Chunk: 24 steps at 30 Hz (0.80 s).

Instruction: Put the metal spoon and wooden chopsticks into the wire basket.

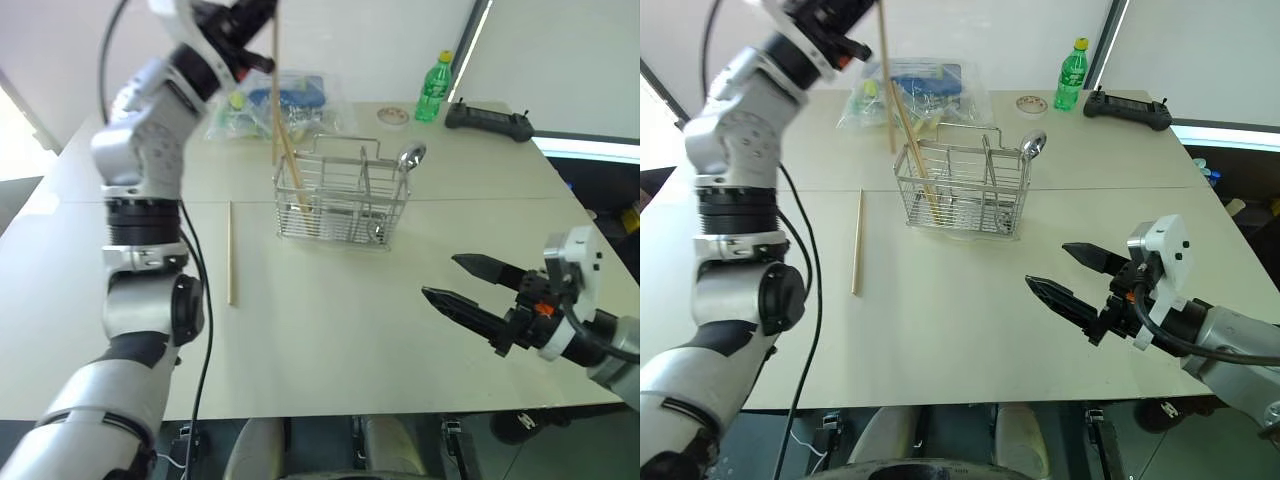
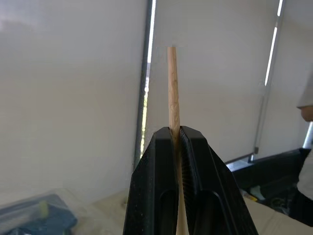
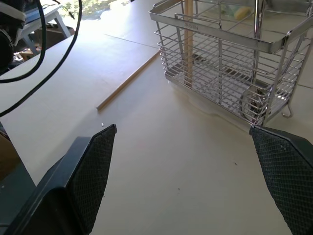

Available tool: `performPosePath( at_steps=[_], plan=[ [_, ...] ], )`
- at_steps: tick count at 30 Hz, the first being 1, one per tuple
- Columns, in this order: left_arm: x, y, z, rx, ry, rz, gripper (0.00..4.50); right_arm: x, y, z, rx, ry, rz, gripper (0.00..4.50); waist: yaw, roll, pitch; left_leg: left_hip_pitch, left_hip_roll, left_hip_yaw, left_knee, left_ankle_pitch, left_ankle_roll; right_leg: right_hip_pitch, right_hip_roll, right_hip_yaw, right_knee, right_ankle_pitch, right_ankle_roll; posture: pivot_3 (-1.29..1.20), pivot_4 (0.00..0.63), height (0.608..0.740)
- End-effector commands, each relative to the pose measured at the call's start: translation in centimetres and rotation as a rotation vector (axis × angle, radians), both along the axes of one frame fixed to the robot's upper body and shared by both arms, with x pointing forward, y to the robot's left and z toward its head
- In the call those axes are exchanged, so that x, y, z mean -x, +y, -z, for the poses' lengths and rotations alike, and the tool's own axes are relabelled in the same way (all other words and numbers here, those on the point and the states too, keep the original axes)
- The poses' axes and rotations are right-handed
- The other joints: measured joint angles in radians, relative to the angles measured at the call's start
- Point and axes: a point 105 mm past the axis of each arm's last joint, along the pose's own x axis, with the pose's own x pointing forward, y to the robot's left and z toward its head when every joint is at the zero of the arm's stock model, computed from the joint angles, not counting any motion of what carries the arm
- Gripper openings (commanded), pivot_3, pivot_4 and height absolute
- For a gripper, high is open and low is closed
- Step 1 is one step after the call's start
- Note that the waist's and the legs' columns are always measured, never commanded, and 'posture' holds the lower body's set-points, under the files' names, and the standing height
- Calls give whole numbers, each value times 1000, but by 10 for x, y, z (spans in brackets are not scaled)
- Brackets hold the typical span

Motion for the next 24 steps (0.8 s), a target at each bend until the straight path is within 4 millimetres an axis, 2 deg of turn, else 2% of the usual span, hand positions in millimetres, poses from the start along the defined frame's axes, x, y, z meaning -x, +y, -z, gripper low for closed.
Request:
performPosePath(
  at_steps=[1,7,13,18,21,24],
  plan=[
    [5,-1,-13,10,-90,-15,71,5,2,-17,-8,-80,7,4500,0,0,0,0,0,0,0,0,0,0,0,0,0,0,1,0,150,726],
    [-5,-7,7,0,-84,-42,71,7,1,-25,-18,-101,31,4500,3,0,0,1,0,0,1,0,1,2,0,0,0,0,0,0,150,726],
    [-4,-16,40,-9,-29,-30,71,7,-5,-33,-21,-134,56,4500,3,0,0,1,0,0,1,0,1,2,0,0,-1,0,0,0,150,726],
    [-4,-15,47,21,6,-46,71,7,-4,-39,-38,-142,44,4500,3,0,0,0,0,-1,1,0,1,2,0,0,-1,0,0,0,150,726],
    [-1,-15,48,41,20,-27,1066,4,-5,-40,-36,-139,38,4500,3,0,0,0,0,-1,1,0,1,2,0,0,-1,0,0,0,150,726],
    [4,-18,47,36,36,15,2637,2,-5,-40,-41,-138,37,4500,3,0,0,1,0,-1,1,0,1,2,0,0,-1,0,-1,0,150,726]
  ],
)
